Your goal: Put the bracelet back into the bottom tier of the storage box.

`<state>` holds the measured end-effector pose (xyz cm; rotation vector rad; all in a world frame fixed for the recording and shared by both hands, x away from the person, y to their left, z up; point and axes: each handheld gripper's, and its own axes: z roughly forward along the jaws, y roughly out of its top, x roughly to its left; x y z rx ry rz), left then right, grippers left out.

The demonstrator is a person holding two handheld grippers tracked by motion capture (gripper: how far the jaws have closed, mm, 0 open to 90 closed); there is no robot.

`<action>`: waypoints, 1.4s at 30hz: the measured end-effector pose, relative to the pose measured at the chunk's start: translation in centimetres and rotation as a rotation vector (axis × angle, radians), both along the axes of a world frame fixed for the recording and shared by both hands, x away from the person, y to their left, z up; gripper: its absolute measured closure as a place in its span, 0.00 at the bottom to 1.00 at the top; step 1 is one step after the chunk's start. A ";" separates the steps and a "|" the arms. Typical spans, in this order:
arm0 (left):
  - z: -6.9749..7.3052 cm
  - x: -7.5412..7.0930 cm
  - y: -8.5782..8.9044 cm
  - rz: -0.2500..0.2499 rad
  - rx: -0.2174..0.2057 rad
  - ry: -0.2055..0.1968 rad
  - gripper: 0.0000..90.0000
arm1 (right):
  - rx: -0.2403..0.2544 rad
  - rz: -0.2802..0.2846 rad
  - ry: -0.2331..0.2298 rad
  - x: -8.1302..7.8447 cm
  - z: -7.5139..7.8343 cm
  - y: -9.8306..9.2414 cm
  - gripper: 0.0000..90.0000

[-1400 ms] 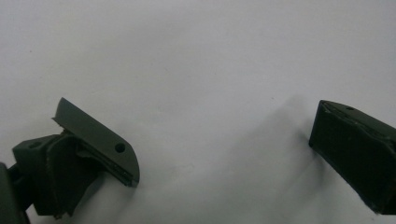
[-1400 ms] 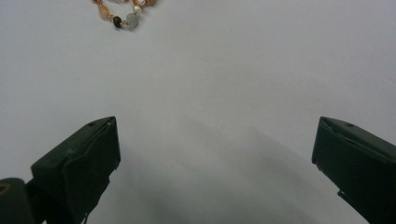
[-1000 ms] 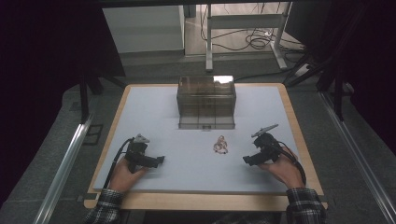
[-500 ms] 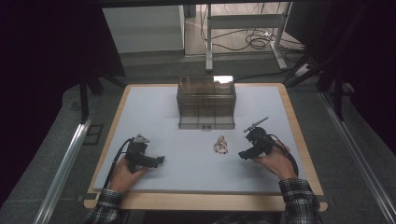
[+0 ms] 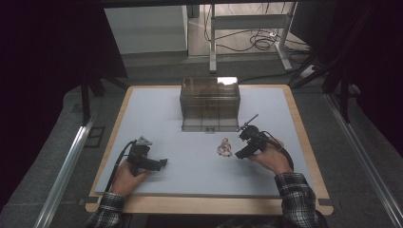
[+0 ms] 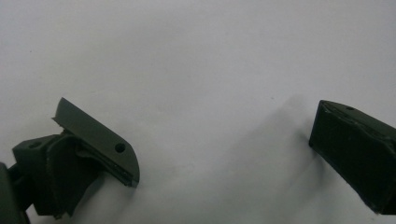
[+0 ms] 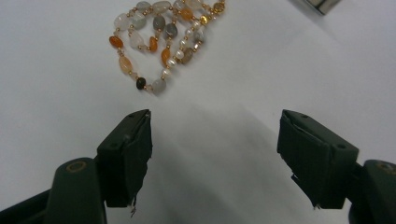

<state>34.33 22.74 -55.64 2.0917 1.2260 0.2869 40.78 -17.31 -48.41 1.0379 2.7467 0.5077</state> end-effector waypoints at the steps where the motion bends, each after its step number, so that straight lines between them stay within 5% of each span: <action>1: 0.0 0.0 0.0 0.000 0.000 0.000 0.00 | 0.000 0.000 0.000 0.0 0.0 0.0 0.29; 27: 0.0 0.0 0.0 0.000 0.000 0.000 0.00 | -0.056 0.103 0.057 2.1 -1.3 5.3 0.24; 37: 0.0 0.0 0.0 0.000 0.000 0.000 0.00 | -0.113 0.135 0.065 2.6 -2.0 7.1 0.24; 42: 0.0 0.0 0.0 0.000 0.000 0.000 0.00 | -0.123 0.149 0.075 2.6 -1.6 7.5 0.46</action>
